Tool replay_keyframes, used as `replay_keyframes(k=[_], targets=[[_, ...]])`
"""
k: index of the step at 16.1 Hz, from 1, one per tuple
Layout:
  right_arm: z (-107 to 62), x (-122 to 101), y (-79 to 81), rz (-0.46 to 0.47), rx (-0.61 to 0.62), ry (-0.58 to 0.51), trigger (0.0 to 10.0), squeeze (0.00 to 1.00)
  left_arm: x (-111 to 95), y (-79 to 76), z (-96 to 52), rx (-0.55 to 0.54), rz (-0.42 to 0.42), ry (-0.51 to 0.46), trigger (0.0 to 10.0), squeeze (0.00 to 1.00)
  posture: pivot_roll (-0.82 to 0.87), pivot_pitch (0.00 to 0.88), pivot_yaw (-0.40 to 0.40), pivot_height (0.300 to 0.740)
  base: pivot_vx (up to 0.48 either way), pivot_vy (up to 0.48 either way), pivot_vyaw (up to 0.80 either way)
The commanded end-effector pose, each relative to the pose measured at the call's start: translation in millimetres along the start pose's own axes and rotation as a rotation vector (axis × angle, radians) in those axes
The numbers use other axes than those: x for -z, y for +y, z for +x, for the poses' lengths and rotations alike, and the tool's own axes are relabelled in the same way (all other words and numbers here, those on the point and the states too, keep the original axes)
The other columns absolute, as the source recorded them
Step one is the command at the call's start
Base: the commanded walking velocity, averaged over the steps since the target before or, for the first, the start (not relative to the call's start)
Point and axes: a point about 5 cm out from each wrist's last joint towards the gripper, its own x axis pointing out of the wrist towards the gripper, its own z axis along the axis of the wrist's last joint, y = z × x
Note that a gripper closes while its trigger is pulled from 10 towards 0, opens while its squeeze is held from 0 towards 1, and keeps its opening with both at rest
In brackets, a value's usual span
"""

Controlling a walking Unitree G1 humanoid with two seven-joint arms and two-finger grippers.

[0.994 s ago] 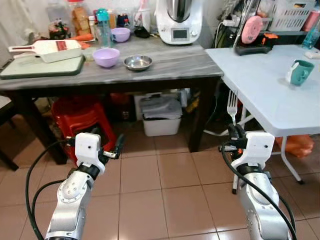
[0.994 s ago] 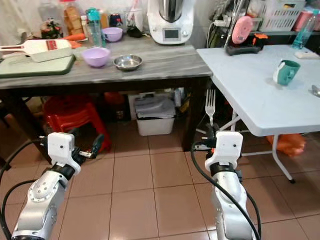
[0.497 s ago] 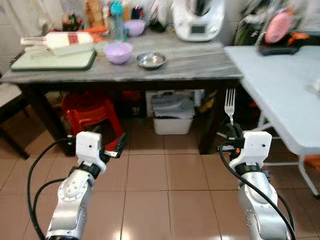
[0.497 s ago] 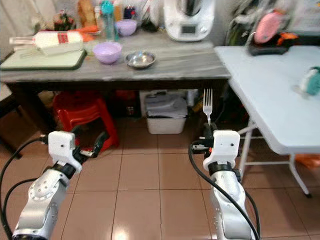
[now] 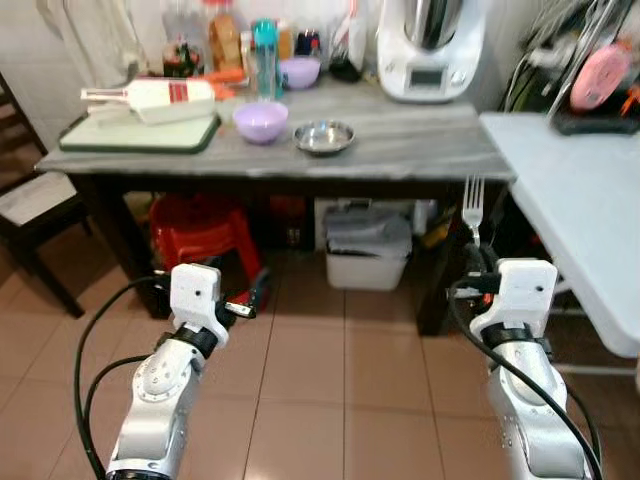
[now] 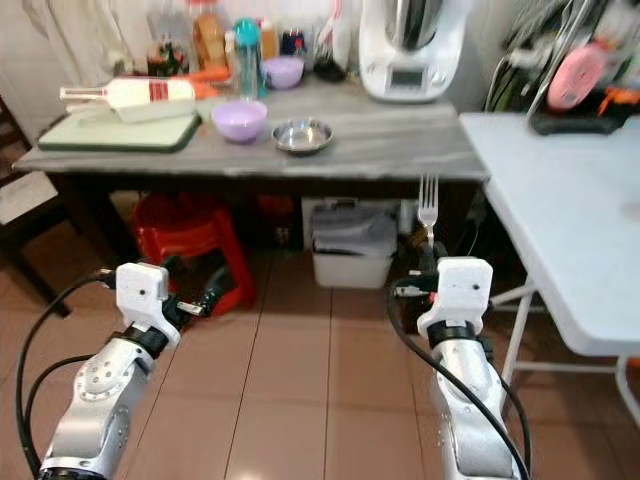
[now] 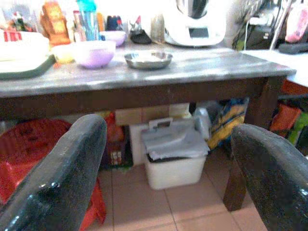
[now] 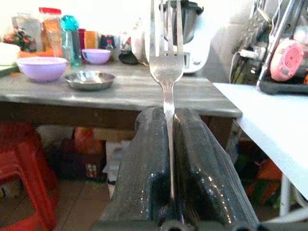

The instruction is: Setting the table

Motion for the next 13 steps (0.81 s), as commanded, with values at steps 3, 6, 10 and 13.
replay_keyframes(k=[3, 6, 10, 13], targets=[[2.7, -3.7, 6.8, 0.016, -0.019, -0.015, 10.0, 0.0, -2.4, 6.1, -1.1, -0.017, 0.012, -0.004, 10.0, 0.0, 0.04, 0.0, 0.002, 0.74, 0.268, 0.0, 0.0], [4.1, -4.6, 7.1, 0.024, -0.02, -0.018, 10.0, 0.0, -2.0, 4.0, 0.1, -0.013, 0.008, -0.007, 10.0, 0.0, 0.04, 0.0, -0.001, 0.74, 0.281, 0.0, 0.0], [4.9, -5.8, 8.0, 0.002, -0.03, -0.028, 10.0, 0.0, -2.2, 3.3, 1.8, -0.007, 0.005, -0.008, 10.0, 0.0, 0.04, 0.0, 0.0, 0.74, 0.308, 0.0, 0.47], [4.9, -4.7, 8.0, 0.01, -0.02, -0.023, 10.0, 0.0, -2.4, 2.7, 2.2, 0.001, 0.002, -0.009, 10.0, 0.0, 0.04, 0.0, 0.004, 0.74, 0.311, 0.0, 0.15]])
